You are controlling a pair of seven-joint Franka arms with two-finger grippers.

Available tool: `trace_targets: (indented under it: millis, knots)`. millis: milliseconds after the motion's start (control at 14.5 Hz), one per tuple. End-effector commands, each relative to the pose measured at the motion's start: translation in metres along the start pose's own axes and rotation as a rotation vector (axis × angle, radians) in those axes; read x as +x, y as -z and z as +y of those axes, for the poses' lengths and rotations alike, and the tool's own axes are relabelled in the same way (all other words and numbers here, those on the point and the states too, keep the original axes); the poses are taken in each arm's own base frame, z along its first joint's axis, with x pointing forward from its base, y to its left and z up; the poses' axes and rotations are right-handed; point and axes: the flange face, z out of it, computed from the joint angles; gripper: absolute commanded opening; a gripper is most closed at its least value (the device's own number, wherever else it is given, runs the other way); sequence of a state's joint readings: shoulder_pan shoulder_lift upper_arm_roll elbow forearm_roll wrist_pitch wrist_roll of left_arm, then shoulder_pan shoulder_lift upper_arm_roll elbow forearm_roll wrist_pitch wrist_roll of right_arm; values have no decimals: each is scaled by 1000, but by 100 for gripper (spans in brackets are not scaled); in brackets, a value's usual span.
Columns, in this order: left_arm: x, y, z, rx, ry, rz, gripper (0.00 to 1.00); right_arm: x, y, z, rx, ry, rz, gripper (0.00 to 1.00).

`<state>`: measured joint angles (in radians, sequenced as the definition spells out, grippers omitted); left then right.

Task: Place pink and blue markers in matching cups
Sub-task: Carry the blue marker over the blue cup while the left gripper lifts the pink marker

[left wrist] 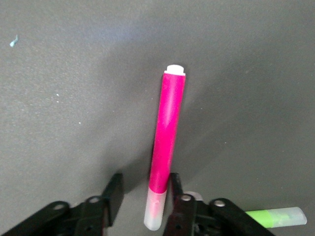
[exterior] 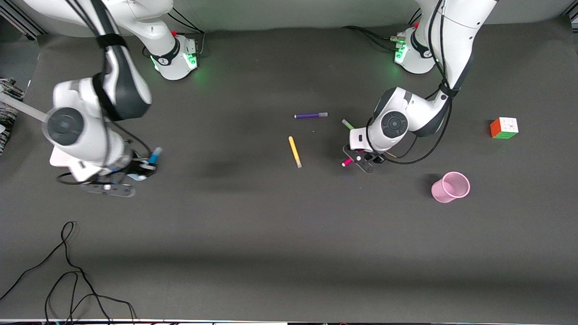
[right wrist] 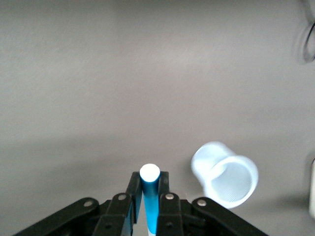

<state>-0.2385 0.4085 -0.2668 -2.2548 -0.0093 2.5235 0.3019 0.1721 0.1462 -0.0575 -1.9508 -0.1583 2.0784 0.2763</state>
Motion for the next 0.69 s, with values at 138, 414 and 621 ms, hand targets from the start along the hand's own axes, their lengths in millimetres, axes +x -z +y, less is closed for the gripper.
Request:
trace_targets:
  millis: [138,414,621]
  knots:
    - [1,-2,6,6,19,-22,5,-47,-18,61,-25,158,236,0]
    - [6,13,-1,7,37,-26,4,-71,-31,87,-1,170,290,0]
    - [28,73,-23,-10,72,-89,4,-91,-59,108,16,178,336,0]
